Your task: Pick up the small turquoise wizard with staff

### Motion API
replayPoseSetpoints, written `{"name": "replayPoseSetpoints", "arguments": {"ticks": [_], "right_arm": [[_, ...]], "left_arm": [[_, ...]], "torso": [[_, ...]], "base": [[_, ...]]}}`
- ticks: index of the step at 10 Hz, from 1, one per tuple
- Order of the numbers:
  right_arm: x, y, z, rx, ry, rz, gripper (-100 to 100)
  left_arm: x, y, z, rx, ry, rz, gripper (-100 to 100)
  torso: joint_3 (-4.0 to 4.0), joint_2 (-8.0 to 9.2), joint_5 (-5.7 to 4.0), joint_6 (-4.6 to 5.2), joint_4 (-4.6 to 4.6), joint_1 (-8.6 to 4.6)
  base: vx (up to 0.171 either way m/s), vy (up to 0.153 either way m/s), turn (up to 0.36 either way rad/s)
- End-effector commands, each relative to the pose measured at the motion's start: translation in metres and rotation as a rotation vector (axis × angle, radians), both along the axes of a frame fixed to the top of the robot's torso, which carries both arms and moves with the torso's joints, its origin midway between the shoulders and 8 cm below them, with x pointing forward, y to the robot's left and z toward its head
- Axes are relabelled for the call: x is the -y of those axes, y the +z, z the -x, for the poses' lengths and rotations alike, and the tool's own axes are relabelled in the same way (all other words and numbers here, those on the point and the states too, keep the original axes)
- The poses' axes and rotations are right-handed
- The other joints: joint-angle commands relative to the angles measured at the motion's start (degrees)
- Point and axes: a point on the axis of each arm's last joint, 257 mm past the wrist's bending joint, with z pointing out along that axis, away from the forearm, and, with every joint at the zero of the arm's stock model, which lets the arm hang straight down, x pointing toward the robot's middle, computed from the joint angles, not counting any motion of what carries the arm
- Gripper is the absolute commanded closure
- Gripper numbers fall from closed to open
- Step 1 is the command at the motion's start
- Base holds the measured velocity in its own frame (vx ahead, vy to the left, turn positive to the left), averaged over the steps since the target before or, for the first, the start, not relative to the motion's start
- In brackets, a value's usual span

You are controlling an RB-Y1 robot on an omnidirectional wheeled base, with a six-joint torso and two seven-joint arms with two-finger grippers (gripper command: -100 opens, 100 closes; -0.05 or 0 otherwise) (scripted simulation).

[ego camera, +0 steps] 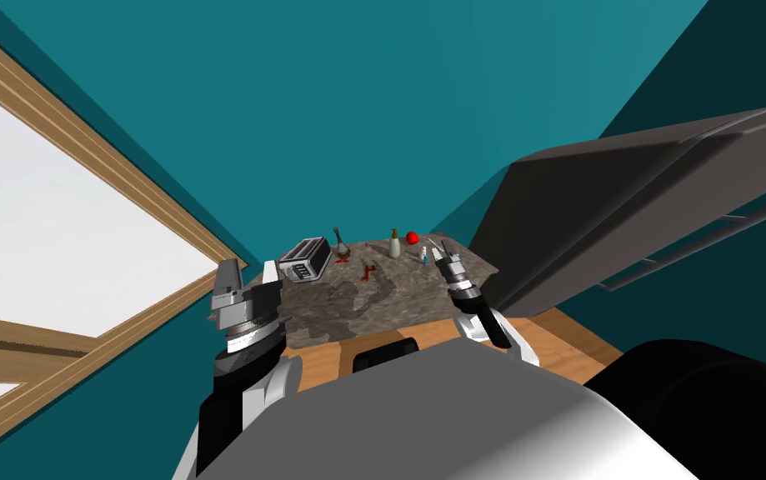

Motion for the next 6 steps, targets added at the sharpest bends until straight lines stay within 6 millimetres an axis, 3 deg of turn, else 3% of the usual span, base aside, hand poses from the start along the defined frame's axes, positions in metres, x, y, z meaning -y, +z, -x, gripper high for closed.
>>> {"name": "replayPoseSetpoints", "arguments": {"ticks": [1,2,3,5,6], "right_arm": [[0.009,-0.018,0.001,-0.051,-0.003,0.042,-100],[0.017,-0.034,0.001,-0.096,-0.012,0.071,-100],[0.016,-0.034,0.001,-0.098,-0.006,0.082,-100],[0.036,-0.066,0.001,-0.192,-0.024,0.149,-100],[0.035,-0.066,0.001,-0.195,-0.015,0.165,-100]], "left_arm": [[0.0,0.0,0.0,0.0,0.0,0.0,0],[0.0,0.0,0.0,0.0,0.0,0.0,0],[0.0,0.0,0.0,0.0,0.0,0.0,0],[0.0,0.0,0.0,0.0,0.0,0.0,0],[0.0,0.0,0.0,0.0,0.0,0.0,0]], "torso": [[0.0,0.0,0.0,0.0,0.0,0.0],[0.0,0.0,-0.01,0.0,0.0,-0.04],[0.0,0.01,0.0,-0.01,0.0,0.03],[-0.01,-0.01,-0.01,-0.01,0.0,-0.01],[0.0,0.0,0.0,-0.01,0.0,0.05]], "base": [[-0.016,0.046,0.023],[-0.023,0.074,0.048],[-0.015,0.054,0.008],[-0.017,0.066,0.033],[-0.022,0.06,0.01]]}}
